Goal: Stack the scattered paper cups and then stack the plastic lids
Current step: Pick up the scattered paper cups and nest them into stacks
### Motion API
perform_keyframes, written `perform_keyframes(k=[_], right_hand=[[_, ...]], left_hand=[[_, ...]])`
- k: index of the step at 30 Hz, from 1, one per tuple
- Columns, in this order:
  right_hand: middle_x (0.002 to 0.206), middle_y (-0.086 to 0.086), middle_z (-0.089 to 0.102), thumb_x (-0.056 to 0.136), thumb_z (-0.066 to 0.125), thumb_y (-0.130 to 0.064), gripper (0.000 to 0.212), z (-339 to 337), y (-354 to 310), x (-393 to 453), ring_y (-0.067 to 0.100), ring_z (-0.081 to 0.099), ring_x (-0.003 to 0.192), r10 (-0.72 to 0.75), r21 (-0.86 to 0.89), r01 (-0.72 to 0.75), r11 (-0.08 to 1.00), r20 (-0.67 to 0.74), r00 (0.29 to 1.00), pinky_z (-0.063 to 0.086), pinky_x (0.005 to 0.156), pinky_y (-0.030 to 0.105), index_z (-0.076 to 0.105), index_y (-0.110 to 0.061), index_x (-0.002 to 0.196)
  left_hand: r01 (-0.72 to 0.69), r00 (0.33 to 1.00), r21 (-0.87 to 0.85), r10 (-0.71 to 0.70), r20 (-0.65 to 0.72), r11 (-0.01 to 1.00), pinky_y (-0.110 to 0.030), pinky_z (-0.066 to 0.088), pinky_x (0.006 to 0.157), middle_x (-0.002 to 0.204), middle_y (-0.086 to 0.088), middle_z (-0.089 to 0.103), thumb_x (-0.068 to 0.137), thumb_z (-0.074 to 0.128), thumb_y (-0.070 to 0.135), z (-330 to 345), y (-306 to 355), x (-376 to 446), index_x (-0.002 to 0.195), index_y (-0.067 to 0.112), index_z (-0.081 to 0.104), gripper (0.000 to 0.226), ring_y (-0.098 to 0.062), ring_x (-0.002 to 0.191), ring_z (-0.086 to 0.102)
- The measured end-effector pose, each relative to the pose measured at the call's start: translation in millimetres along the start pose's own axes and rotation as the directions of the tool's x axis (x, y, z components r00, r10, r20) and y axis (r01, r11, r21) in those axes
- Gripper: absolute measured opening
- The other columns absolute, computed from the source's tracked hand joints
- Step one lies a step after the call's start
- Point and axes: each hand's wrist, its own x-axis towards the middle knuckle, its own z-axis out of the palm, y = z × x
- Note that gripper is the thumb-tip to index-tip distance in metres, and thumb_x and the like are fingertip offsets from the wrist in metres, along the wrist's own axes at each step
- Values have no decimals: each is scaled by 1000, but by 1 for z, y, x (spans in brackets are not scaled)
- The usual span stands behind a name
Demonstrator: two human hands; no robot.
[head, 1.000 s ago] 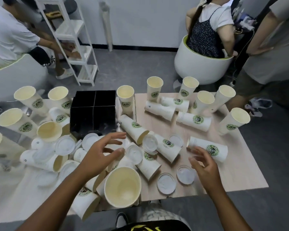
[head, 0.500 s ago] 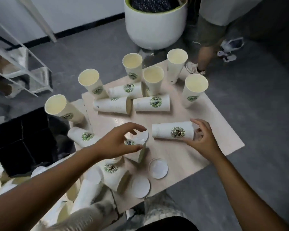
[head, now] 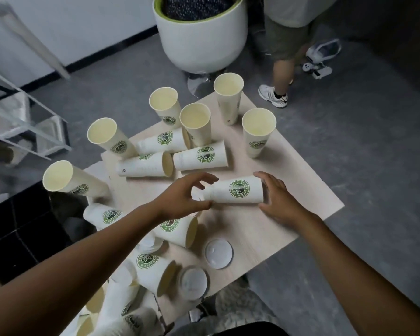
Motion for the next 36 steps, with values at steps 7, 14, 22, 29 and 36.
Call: perform_keyframes(k=[7, 14, 22, 29, 36], right_hand=[[142, -17, 40, 72, 86, -16, 87, -7, -24, -6, 6, 44, 135, -98, 81, 101, 992, -44, 994, 40, 110, 29, 40, -49, 138], [134, -13, 44, 64, 95, -28, 92, -16, -129, -29, 5, 54, 120, -298, 136, 339, 931, -256, 920, 49, 98, 21, 49, -32, 143], [136, -13, 45, 61, 88, -44, 91, 4, -280, -69, -2, 45, 133, -591, 88, 620, 780, -223, 775, 33, 107, 8, 52, -30, 143], [139, 0, 48, 68, 84, -49, 93, 37, -379, -132, 7, 46, 136, -824, 32, 836, 547, -157, 545, 35, 112, 18, 49, -17, 148], [146, 5, 48, 73, 85, -48, 93, 59, -423, -186, 22, 47, 140, -874, 85, 879, 470, -96, 476, 46, 112, 44, 47, -11, 150]], left_hand=[[-4, 997, 2, 4, -80, 1000, -7, 45, 81, 132, 21, 61, 85, 83, 35, -22, 4, -23, 132, 35, 60, 52, -5, 117, 60], [-83, 970, -13, 77, -232, 996, -30, 59, 85, 129, 22, 63, 79, 89, 34, -54, 20, -78, 132, 39, 58, 62, -3, 116, 61], [-178, 860, -80, 115, -498, 981, -31, 56, 92, 132, 21, 64, 79, 90, 27, -87, 41, -207, 131, 36, 59, 62, -6, 121, 62], [-296, 706, -136, 121, -698, 945, -47, 59, 91, 133, 15, 66, 78, 89, 23, -93, 48, -331, 130, 34, 61, 61, -16, 125, 62], [-416, 612, -143, 160, -775, 898, -48, 60, 89, 138, 2, 65, 80, 84, 28, -79, 45, -408, 133, 29, 58, 59, -30, 127, 62]])
